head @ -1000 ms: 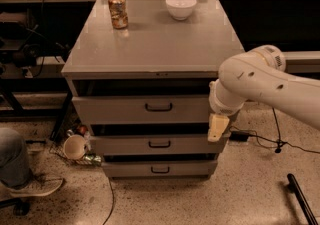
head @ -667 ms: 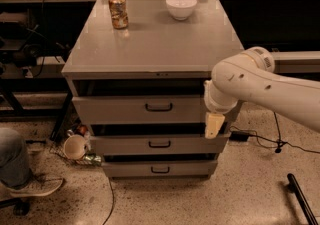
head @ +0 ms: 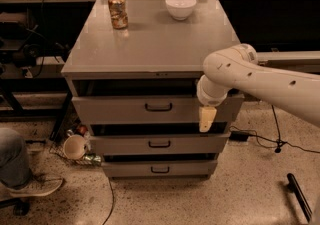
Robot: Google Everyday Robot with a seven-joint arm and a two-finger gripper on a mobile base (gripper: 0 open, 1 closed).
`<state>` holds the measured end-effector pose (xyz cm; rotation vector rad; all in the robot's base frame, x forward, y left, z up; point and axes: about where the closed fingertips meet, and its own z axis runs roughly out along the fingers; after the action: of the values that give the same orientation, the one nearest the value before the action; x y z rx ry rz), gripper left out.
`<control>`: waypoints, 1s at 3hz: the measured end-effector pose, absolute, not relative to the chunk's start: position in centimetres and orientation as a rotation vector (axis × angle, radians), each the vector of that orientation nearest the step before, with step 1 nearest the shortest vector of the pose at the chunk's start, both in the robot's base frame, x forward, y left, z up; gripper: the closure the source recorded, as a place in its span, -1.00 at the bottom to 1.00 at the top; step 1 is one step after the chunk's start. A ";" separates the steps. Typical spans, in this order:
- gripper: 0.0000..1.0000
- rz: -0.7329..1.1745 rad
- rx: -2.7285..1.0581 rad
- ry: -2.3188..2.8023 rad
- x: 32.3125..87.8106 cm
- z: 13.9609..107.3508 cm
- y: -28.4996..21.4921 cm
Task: Open top drawer
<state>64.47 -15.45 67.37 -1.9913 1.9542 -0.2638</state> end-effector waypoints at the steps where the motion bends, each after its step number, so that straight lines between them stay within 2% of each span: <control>1: -0.65 -0.187 -1.986 2.016 64.9 64.8 -16.4; 2: -0.17 -0.166 -1.954 2.073 63.4 63.9 -18.0; 3: 0.45 -0.164 -1.948 2.084 62.9 64.2 -18.3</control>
Offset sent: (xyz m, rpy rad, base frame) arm -0.0381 -0.0490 -0.0424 0.0262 0.1219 -0.1217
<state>62.94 -18.34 64.25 -1.9479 2.0841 -0.1644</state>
